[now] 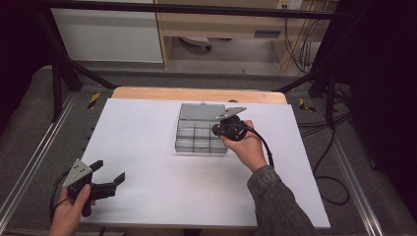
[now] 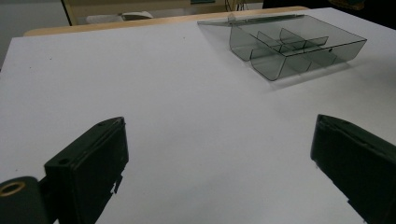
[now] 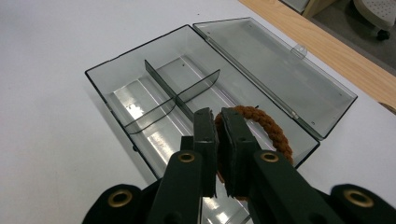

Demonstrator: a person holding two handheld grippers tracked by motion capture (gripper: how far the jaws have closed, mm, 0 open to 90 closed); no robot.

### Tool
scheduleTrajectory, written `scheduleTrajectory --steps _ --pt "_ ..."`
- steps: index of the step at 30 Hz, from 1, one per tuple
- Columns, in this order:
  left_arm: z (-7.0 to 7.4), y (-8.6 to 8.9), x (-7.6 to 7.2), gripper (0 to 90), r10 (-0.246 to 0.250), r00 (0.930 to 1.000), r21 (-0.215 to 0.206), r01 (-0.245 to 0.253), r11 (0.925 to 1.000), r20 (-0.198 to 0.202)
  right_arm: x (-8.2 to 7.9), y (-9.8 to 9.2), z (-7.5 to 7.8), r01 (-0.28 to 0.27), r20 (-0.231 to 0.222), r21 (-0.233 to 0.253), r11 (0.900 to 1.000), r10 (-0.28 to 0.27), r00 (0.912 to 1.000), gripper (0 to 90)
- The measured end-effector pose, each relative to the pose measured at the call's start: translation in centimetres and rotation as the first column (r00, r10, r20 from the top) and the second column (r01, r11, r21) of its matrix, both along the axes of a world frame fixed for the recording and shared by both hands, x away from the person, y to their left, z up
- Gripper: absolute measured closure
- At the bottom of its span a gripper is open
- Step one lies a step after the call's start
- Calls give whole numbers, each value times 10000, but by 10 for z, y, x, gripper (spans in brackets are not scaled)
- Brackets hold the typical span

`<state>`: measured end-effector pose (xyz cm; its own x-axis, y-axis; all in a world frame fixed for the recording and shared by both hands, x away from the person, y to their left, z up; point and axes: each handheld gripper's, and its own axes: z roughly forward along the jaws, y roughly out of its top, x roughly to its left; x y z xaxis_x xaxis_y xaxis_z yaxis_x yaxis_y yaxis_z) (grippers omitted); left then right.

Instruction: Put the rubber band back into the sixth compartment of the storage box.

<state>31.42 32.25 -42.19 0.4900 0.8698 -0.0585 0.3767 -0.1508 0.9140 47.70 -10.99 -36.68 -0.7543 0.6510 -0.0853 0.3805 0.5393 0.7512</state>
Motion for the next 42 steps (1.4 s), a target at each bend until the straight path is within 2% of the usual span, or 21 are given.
scheduleTrajectory --steps 42 --pt "0 0 0 43 -51 10000 44 51 10000 -31 3 0 -19 -101 -847 -212 9997 83 9964 854"
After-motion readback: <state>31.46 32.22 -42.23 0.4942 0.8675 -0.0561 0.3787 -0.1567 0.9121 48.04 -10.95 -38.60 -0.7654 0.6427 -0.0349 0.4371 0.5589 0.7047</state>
